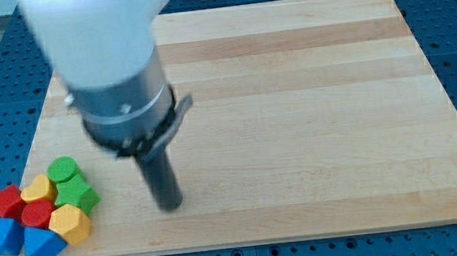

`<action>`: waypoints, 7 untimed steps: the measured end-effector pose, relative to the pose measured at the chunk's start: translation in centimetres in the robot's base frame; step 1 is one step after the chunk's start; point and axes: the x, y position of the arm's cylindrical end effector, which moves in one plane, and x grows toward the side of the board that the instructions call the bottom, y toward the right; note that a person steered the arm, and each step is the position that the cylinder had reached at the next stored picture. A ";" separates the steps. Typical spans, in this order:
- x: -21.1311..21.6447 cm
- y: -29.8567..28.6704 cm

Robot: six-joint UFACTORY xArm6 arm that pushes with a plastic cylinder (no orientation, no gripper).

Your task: Move your arm towards the center

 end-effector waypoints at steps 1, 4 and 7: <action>3.3 -1.9; 2.2 -1.1; -12.3 1.6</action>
